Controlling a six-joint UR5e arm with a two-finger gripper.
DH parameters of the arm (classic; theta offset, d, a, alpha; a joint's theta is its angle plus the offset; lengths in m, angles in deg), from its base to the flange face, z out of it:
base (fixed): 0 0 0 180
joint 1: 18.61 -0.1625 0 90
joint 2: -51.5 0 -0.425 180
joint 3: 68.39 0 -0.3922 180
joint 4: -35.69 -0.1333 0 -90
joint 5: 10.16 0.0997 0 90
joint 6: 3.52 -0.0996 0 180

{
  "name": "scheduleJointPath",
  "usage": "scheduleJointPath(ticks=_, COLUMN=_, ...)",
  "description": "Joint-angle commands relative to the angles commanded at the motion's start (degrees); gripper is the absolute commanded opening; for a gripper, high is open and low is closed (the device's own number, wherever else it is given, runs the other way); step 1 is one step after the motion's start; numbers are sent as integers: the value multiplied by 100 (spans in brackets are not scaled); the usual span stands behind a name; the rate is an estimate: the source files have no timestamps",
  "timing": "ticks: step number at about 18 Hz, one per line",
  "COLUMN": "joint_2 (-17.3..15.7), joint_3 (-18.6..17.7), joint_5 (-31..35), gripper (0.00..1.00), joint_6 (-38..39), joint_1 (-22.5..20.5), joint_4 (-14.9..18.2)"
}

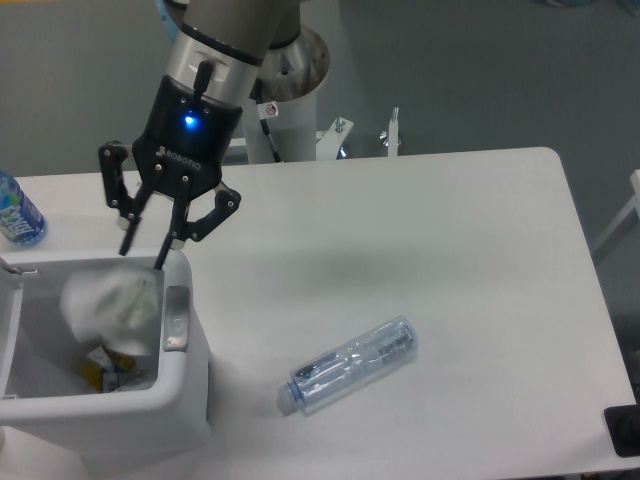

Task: Place the trash in the trash can
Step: 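Open the gripper to drop the wrapper into the bin, then move the open gripper down over the clear plastic bottle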

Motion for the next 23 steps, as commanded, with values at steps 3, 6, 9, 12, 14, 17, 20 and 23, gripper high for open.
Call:
scheduleJointPath(ticks=3, joint_2=0, joint_3=53, joint_5=26, gripper=100, joint_6=79, joint_1=-280, joint_4=0)
scheduleJointPath(ticks=6, joint_2=9, joint_3=97, joint_5=298, gripper=100, joint_6=176, joint_1=-587, joint_4=-18)
scheduleJointPath(ticks=9, joint_2=122, joint_3=132, joint_5=395, gripper=100, joint_6=79, joint_1=-860, joint_4=-44)
scheduleJointPath(ticks=12, joint_2=351, joint_3=185, joint_5=675, gripper=100, joint_6=-279, joint_1=-967, joint_4=-62)
scheduleJointPath(ticks=14, joint_2=552, joint_3=158, joint_5=1000, gripper=100, joint_6=-920, joint_1=-1019, joint_4=-27)
scheduleJointPath(ticks=17, joint_2=992, joint_3=115, joint_5=1098, gripper=100, joint_6=-2122, joint_1=-1028, joint_4=-9)
scheduleJointPath(ticks=20, joint_2=1133, joint_3=-218, joint_5=1501, gripper=100, joint_6=-3589, joint_1=-1072, joint_4=9)
scheduleJointPath(ticks=23, joint_2=1405, joint_3=-369, joint_5=1749, gripper=100, joint_6=-4604, joint_1=-1099, joint_4=-18)
